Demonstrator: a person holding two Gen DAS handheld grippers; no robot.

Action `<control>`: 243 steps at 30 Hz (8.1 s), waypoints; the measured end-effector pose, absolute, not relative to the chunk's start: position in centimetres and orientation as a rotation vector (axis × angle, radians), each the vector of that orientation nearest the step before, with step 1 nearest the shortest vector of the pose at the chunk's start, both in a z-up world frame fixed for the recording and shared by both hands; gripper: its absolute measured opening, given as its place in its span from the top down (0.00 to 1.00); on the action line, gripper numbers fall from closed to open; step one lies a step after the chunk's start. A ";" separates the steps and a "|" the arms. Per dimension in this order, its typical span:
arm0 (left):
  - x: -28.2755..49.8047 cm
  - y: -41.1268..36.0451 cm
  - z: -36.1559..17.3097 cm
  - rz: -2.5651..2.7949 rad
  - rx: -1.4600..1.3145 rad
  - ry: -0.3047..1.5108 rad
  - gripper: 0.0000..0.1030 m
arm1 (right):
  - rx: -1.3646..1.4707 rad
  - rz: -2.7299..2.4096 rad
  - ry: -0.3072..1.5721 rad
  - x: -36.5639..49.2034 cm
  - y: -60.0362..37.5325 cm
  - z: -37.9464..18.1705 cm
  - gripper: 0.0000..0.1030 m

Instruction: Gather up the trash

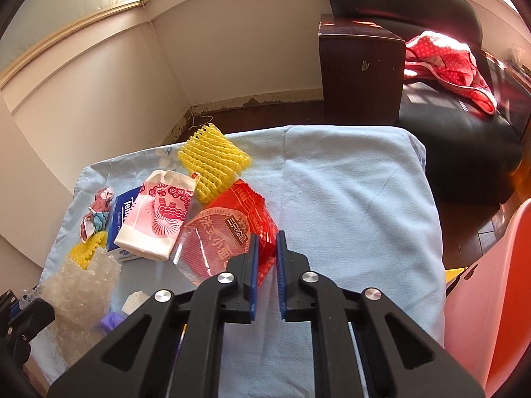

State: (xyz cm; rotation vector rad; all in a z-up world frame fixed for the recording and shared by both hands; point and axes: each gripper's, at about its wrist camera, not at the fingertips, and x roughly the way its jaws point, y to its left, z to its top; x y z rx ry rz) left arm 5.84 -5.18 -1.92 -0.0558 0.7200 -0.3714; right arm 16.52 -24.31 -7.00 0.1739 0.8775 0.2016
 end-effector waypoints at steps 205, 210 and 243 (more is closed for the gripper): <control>10.6 0.9 -0.4 -0.189 -0.174 0.700 0.95 | 0.159 0.296 0.737 10.6 -21.1 -3.1 0.77; 9.2 -1.1 0.8 -0.241 -0.153 0.676 0.95 | 0.184 0.273 0.693 8.2 -23.2 -1.6 0.77; 7.3 -5.8 0.2 -0.364 -0.111 0.702 0.95 | 0.399 0.134 0.870 3.0 -31.3 -7.1 0.65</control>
